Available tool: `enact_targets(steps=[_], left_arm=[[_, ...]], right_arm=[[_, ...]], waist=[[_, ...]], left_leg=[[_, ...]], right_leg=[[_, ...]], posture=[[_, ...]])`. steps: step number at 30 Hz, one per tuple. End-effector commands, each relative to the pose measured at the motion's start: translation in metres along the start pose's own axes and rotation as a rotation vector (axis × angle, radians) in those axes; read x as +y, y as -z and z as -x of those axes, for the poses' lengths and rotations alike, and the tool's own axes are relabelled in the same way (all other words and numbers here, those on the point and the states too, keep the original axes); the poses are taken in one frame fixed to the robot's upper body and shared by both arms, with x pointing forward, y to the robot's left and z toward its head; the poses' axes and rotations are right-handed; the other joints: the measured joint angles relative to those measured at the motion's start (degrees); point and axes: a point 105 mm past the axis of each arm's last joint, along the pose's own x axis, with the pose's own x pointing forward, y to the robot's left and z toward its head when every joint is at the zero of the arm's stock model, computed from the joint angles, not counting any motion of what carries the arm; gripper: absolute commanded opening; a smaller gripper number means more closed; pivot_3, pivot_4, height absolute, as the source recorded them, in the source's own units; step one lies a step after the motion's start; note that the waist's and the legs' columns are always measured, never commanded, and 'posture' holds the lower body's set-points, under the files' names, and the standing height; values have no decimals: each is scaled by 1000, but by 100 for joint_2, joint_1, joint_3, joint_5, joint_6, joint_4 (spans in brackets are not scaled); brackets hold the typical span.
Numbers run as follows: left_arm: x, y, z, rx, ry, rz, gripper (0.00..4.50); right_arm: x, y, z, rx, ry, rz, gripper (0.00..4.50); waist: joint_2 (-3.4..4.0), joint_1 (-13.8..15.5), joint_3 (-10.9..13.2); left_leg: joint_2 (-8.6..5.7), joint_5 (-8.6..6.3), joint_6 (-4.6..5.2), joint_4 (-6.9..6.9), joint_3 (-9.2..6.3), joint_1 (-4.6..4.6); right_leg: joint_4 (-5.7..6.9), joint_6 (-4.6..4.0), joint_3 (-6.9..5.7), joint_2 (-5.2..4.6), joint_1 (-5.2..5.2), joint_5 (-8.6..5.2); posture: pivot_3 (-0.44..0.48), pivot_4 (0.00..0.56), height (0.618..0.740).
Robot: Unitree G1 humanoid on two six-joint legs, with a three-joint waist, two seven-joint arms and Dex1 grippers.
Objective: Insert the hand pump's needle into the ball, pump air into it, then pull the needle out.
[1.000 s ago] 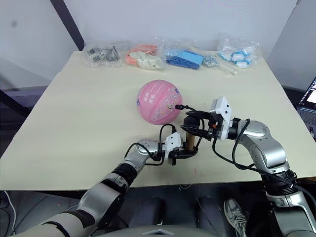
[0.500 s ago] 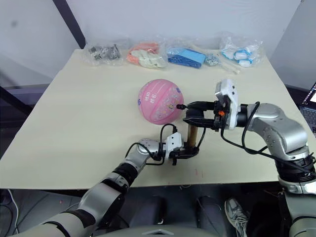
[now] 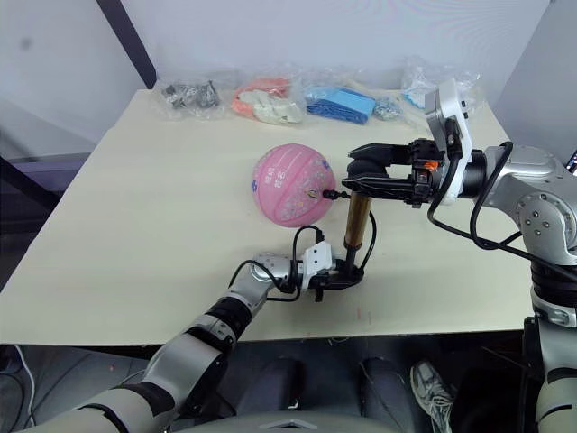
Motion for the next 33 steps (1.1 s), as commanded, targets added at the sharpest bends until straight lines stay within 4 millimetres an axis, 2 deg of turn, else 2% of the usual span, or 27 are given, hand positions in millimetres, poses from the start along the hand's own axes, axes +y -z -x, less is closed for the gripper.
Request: enact_targets(steps=[1, 5, 9, 18, 28, 33], left_arm=[[-29, 58, 15, 191, 49, 146, 1122], [-29, 58, 16, 191, 47, 146, 1122], [-28, 57, 15, 191, 46, 145, 1122], [-27, 57, 17, 193, 45, 146, 1122], [-26, 57, 18, 193, 42, 148, 1122], [-25, 57, 18, 192, 39, 148, 1122]], right_arm=[[-3, -30, 8, -91, 41, 91, 2092], [-5, -20, 5, -105, 52, 45, 2092], [-1, 13, -2, -65, 39, -36, 2092], [4, 72, -10, -12, 49, -199, 2092], [8, 111, -14, 32, 74, -279, 2092], [15, 137, -16, 92, 77, -332, 2092]], waist=[[0, -1, 0], [0, -4, 0], [-4, 0, -3], [-19, -11, -21], [-27, -18, -31], [-35, -19, -40]], left_leg=[[0, 0, 0, 0, 0, 0], [0, 0, 0, 0, 1, 0], [1, 0, 0, 0, -2, 2], [7, 0, 0, -1, -2, 10], [9, 0, 0, -1, 0, 12], [9, 0, 0, -2, 0, 12]], right_leg=[[0, 0, 0, 0, 0, 0], [0, -1, 0, 0, 0, 0], [0, -1, -1, 2, 2, 0], [1, 2, 0, 8, 5, -2], [1, 2, 1, 9, 5, -3], [1, 2, 1, 10, 5, -3]], posture=[[0, 150, 740], [0, 150, 740], [0, 150, 740], [0, 150, 740], [0, 150, 740], [0, 150, 740]])
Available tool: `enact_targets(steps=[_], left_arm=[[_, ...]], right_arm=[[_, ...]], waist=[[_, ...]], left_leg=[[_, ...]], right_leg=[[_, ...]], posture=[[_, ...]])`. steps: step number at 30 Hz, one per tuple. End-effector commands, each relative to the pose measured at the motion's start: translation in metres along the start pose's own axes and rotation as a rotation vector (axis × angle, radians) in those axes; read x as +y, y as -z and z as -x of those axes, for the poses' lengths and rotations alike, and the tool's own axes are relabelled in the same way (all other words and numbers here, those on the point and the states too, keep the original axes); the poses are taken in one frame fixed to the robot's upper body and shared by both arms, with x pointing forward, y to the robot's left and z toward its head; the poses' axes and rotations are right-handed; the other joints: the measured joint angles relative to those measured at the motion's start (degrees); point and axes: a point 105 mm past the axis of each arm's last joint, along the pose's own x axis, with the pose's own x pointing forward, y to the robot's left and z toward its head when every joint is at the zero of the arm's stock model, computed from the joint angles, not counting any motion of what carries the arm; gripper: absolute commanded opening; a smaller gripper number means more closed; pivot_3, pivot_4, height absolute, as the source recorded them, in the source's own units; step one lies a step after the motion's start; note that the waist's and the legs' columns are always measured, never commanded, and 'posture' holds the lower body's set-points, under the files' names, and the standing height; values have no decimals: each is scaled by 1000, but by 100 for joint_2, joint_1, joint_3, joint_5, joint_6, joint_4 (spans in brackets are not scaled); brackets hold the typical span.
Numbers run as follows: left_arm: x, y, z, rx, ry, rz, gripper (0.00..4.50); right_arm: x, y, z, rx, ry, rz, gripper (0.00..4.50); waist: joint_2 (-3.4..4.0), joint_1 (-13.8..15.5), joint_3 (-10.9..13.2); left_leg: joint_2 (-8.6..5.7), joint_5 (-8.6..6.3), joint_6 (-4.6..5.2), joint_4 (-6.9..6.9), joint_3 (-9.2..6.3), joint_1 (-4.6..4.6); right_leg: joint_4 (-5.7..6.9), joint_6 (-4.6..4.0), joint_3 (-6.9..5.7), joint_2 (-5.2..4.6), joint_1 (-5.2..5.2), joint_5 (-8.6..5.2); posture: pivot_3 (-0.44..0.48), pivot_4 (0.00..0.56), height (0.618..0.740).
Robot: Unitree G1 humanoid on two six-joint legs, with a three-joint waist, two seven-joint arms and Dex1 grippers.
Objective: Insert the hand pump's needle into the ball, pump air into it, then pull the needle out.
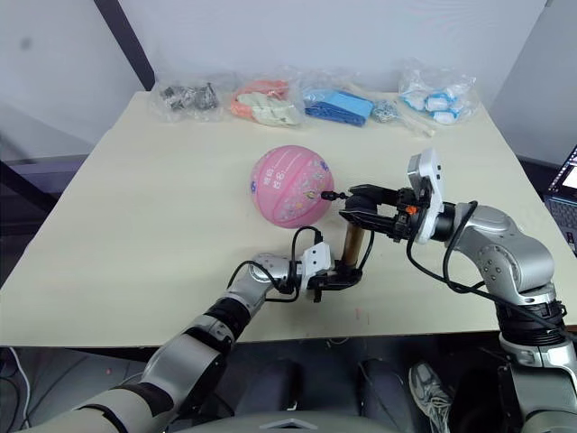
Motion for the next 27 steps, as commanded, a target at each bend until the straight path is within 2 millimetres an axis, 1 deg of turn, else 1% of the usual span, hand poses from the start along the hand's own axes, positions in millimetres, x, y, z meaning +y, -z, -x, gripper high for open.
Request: enact_targets(steps=[1, 6, 8, 12, 20, 22, 25, 27], left_arm=[[-24, 54, 15, 181, 38, 143, 1122], [-24, 54, 15, 180, 39, 144, 1122], [-24, 53, 14, 180, 38, 144, 1122], [-24, 54, 14, 179, 37, 147, 1122], [-25, 54, 14, 179, 40, 147, 1122], [-25, 53, 13, 178, 40, 147, 1122], [-25, 53, 12, 176, 41, 147, 1122], [-25, 53, 12, 176, 43, 147, 1122]], right_arm=[[6, 45, -4, 121, -29, -145, 2092], [9, 62, -3, 185, -24, -161, 2092], [9, 59, -3, 178, -22, -146, 2092], [7, 31, 1, 128, -26, -76, 2092], [5, -42, 16, 44, -34, 50, 2092], [6, -54, 18, 29, -35, 74, 2092], [6, -79, 24, 0, -27, 130, 2092], [5, -88, 26, -9, -19, 153, 2092]], waist=[[-1, -3, -2], [-3, -2, -5], [-7, -2, -11], [-7, 0, -10], [9, 26, 20], [11, 28, 25], [14, 27, 43], [13, 27, 48]], left_leg=[[0, 0, 0, 0, 0, 0], [0, 0, 0, 0, -1, 0], [0, 0, 0, -1, 1, 0], [1, 0, 0, -1, 0, 0], [-5, 0, 0, 0, 0, -15], [-9, 0, 0, 0, 1, -21], [-11, 0, 0, 0, 1, -22], [-11, 0, 0, 1, 2, -22]], right_leg=[[0, 0, 0, 0, 0, 0], [0, 0, 0, 0, 0, -1], [0, 0, 0, 0, 0, -1], [0, 0, -1, 0, 0, -1], [-1, -8, -1, -7, -9, 4], [-2, -21, 0, -9, -14, 13], [-2, -20, 0, -10, -14, 13], [-2, -15, 0, -11, -14, 10]], posture=[[0, 150, 740], [0, 150, 740], [0, 150, 740], [0, 150, 740], [0, 150, 740], [0, 150, 740], [0, 150, 740], [0, 150, 740]])
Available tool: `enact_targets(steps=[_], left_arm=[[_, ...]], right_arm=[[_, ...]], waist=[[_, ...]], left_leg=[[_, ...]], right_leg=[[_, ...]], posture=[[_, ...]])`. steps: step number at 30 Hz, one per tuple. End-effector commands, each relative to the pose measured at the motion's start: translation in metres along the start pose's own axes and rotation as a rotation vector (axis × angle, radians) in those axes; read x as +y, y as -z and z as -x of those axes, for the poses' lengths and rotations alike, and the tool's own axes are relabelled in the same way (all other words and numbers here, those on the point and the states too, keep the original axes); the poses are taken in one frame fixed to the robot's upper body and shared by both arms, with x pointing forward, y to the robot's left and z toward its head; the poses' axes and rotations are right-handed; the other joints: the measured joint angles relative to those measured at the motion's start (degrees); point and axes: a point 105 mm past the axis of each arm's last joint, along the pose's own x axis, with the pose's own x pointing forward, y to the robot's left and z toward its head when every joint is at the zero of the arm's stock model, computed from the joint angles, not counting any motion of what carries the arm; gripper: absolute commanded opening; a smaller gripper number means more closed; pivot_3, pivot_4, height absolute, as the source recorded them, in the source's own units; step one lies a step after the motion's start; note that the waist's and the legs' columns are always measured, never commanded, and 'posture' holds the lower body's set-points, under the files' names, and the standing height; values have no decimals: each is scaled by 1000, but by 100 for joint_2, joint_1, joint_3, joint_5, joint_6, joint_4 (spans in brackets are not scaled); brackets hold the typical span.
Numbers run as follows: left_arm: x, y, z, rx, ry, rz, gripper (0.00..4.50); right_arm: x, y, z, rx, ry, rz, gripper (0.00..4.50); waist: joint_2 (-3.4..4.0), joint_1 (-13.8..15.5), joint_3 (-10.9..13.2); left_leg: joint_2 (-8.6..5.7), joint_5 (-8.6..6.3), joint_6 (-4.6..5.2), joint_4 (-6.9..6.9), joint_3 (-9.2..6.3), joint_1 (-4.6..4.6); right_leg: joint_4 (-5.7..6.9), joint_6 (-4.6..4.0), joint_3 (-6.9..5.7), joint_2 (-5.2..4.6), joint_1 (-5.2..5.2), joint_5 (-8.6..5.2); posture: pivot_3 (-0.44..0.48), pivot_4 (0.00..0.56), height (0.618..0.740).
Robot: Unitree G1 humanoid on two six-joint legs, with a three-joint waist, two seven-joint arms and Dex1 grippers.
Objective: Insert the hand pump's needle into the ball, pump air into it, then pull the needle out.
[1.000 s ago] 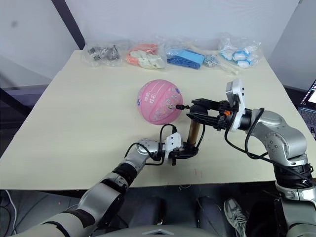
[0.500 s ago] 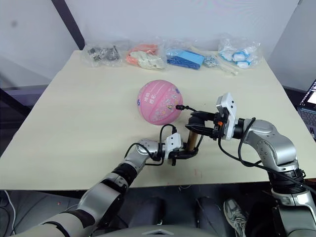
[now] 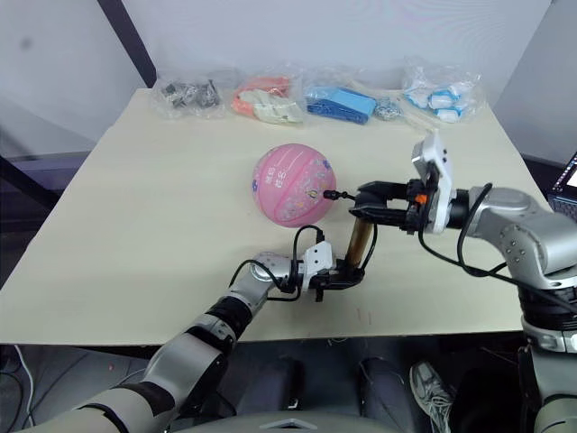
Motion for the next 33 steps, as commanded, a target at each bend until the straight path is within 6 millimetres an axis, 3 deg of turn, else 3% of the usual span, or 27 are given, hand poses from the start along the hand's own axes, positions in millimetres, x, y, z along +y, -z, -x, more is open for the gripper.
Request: enact_targets(steps=[1, 9, 16, 33], left_arm=[[-27, 57, 15, 187, 37, 154, 1122], [-27, 57, 15, 186, 36, 152, 1122], [-28, 59, 16, 190, 36, 156, 1122], [-26, 60, 19, 198, 32, 149, 1122]], right_arm=[[2, -42, 16, -91, 21, 122, 2092], [-2, -82, 29, -149, 64, 218, 2092], [-1, -88, 28, -173, 64, 224, 2092], [0, 39, -16, 9, 9, 18, 2092]], waist=[[-1, 1, 1], [2, -4, 5], [3, -5, 6], [-17, -21, -22]], left_leg=[[0, 0, 0, 0, -2, 1], [1, 0, 0, 1, 2, 1], [1, 0, 0, 1, 3, 1], [9, 0, 0, 2, 1, 22]], right_leg=[[0, 13, -1, 1, 1, -8], [1, 12, 2, 0, 0, -6], [1, 3, 4, 0, -1, 0], [3, 16, 3, 8, 15, -9]], posture=[[0, 150, 740], [0, 150, 740], [0, 150, 740], [0, 150, 740]])
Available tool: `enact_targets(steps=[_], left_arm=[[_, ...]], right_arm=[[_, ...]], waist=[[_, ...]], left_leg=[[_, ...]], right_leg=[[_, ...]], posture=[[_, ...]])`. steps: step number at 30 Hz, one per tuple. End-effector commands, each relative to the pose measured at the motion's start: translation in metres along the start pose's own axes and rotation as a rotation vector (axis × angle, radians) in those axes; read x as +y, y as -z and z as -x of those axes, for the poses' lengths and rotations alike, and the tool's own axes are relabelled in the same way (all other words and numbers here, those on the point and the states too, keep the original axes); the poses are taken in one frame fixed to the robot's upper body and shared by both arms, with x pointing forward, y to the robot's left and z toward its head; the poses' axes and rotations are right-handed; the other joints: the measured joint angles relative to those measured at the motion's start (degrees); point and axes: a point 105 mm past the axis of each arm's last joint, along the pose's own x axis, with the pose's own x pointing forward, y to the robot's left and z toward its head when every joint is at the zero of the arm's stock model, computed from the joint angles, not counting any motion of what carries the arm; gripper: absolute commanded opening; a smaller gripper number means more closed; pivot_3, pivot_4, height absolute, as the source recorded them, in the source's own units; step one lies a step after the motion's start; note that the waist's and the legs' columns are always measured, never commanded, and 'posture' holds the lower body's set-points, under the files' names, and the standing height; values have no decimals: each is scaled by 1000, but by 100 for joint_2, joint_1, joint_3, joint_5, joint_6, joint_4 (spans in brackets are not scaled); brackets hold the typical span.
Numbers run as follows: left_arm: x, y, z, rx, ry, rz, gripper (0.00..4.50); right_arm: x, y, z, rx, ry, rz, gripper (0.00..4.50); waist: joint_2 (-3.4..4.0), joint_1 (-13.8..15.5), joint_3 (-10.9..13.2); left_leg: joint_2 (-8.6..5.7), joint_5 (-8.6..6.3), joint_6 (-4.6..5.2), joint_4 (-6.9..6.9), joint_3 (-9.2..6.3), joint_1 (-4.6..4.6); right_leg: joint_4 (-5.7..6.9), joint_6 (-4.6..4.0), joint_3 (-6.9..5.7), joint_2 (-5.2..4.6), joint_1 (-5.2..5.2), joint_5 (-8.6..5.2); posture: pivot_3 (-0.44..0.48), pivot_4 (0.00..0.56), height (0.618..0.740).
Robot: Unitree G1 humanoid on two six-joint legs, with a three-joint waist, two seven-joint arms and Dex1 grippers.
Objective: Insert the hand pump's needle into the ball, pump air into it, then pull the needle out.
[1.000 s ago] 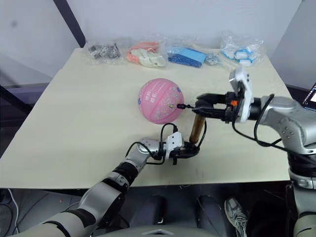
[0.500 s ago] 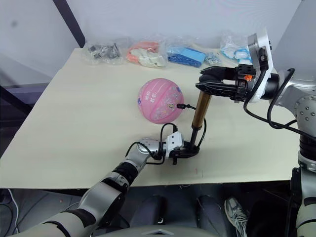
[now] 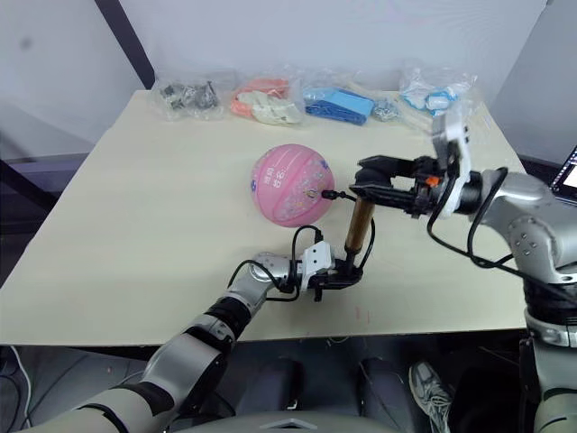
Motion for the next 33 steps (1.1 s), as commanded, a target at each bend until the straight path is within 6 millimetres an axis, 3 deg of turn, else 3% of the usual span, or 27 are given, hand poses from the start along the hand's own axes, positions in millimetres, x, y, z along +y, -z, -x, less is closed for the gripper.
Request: enact_targets(steps=[1, 11, 18, 23, 33], left_arm=[[-26, 57, 17, 193, 45, 140, 1122], [-25, 57, 18, 193, 42, 140, 1122], [-26, 57, 17, 188, 39, 143, 1122], [-27, 58, 18, 190, 39, 148, 1122], [-25, 60, 22, 198, 30, 153, 1122]], right_arm=[[3, 45, -9, 113, 5, -71, 2092], [10, 103, -18, 196, 13, -145, 2092], [15, 107, -20, 177, 7, -175, 2092], [13, 78, -11, 107, -9, -109, 2092], [-2, -27, 5, -80, -19, -28, 2092]], waist=[[-7, -6, -8], [-13, -53, -40], [-10, -70, -66], [-8, -69, -66], [21, -66, -11]], left_leg=[[1, 0, 0, 0, 0, 0], [9, 0, 0, -1, 0, 6], [10, 0, 0, -1, -1, 11], [10, 0, -1, -2, -1, 11], [2, 0, 0, -2, 0, -11]], right_leg=[[0, 0, 0, 1, 0, 0], [1, -2, 0, 9, 0, 0], [1, -2, 0, 9, 2, -1], [0, -3, 0, 8, 2, -1], [-1, -24, -1, 0, -8, 12]], posture=[[0, 150, 740], [0, 150, 740], [0, 150, 740], [0, 150, 740], [0, 150, 740]])
